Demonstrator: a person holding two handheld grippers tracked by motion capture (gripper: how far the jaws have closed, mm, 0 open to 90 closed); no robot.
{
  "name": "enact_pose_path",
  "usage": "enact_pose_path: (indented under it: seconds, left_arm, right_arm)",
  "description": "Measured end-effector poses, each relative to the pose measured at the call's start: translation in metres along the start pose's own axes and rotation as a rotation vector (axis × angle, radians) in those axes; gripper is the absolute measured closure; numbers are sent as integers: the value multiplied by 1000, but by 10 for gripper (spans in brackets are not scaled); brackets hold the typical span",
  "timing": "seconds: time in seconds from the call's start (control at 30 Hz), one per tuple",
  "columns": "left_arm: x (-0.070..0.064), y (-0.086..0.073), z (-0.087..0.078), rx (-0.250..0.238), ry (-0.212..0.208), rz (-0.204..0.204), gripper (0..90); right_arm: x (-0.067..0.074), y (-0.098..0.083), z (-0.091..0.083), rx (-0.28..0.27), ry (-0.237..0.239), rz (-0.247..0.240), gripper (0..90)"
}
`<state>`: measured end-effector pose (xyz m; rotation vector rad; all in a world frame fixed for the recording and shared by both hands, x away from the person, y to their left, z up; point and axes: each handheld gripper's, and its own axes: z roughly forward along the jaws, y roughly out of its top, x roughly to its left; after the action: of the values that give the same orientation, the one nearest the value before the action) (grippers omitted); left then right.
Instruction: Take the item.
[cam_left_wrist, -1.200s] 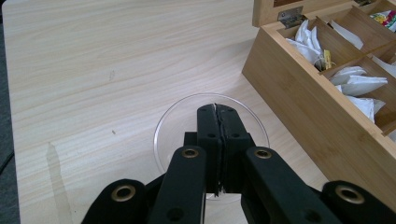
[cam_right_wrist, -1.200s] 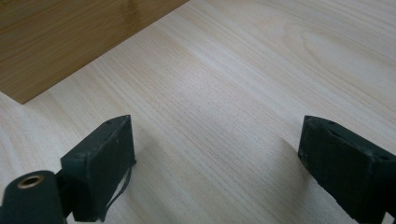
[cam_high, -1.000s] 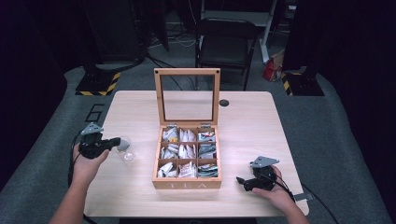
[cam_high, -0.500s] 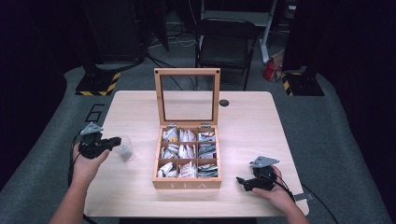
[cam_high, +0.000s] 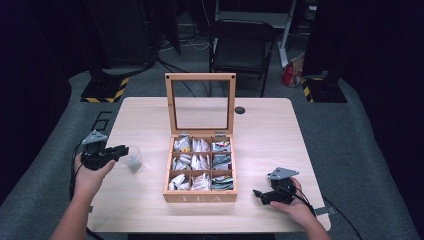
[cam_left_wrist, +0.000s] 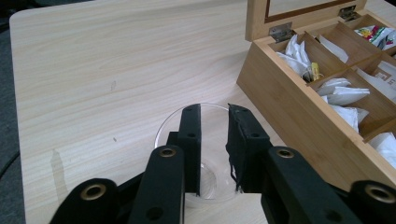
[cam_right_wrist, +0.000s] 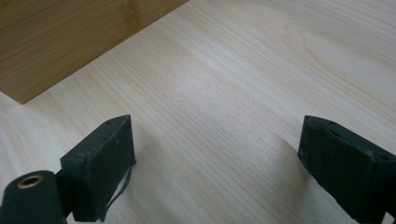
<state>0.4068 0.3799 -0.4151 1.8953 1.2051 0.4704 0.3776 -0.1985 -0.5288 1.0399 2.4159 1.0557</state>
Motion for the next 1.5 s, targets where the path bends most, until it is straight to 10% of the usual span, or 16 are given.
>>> enact_pose_path:
  seconds: [1.5]
  left_arm:
    - [-41, -1, -11, -30, -72, 76, 469]
  right_arm:
    - [0, 0, 0, 0, 0, 0, 100]
